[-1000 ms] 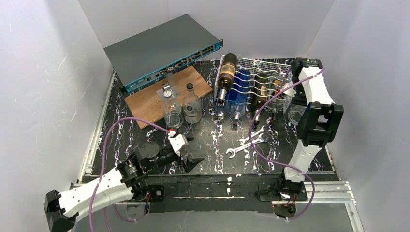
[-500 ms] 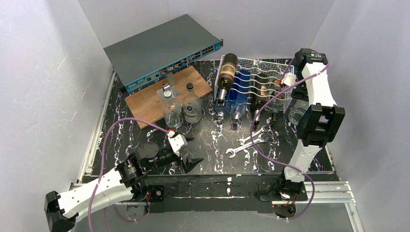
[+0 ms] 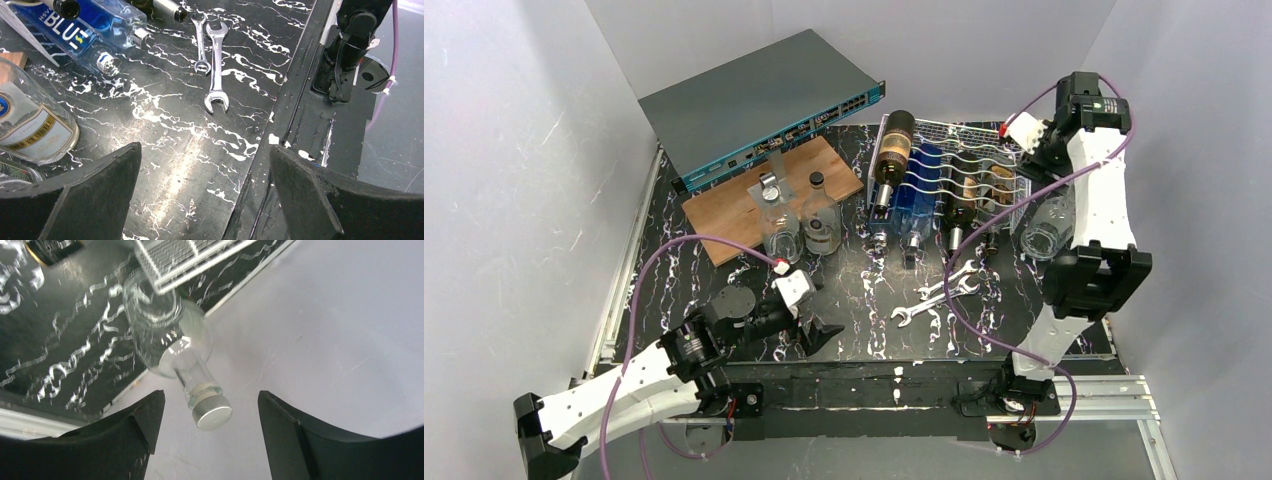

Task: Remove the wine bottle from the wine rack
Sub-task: Place the wine bottle at the center of the board, then pick up the wine bottle from the wine rack.

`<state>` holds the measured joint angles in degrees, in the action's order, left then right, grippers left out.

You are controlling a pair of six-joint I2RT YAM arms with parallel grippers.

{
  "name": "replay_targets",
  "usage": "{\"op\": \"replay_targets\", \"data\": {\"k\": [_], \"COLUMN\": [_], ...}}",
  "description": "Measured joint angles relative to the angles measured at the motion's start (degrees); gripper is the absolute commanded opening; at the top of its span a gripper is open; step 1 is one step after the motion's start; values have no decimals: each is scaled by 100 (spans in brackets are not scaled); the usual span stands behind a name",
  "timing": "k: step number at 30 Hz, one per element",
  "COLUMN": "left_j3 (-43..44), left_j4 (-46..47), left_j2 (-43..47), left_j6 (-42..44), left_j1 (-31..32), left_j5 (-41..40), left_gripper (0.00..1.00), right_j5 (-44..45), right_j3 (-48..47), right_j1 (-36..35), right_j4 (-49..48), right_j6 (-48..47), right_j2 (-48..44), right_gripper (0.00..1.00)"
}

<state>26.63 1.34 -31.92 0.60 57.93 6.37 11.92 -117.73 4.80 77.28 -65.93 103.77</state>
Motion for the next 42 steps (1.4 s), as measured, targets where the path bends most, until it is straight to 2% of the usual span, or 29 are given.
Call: {"op": "replay_targets", "data": {"k": [3, 6, 7, 11, 15, 21, 30, 42], "left_j3": [103, 225, 271, 494, 643, 756, 1119, 1976], "left_j4": [-190, -343, -393, -662, -894, -1099, -1388, -1853], "left_j2": [-59, -118, -142, -232, -236, -212, -367, -839], "left_j6": [-155, -313, -372, -621, -874, -1226, -1663, -2146], "left_j1": [2, 2, 2, 2, 0, 2, 2, 0], "left_j5": [-55, -127, -146, -254, -374, -695, -1106, -1582], "left_gripper": [99, 99, 99, 99, 99, 99, 99, 99], "right_j5": [-597, -1255, -1497, -2315, -3088, -4004, -5215, -5893], "right_j3": [72, 380, 575, 1700, 3045, 3436, 4197, 5534], "right_j1": [2, 0, 2, 0, 0, 0, 0, 0], "right_j4": [-382, -962, -1228, -2363, -3501, -4096, -4487, -4929], "right_j6": [101, 286, 413, 979, 1952, 3053, 4522, 5353], "right_j2": [-275, -758, -979, -1969, -2903, -3042, -3069, -3482], "right_gripper": [83, 97, 98, 98, 98, 98, 98, 98]}}
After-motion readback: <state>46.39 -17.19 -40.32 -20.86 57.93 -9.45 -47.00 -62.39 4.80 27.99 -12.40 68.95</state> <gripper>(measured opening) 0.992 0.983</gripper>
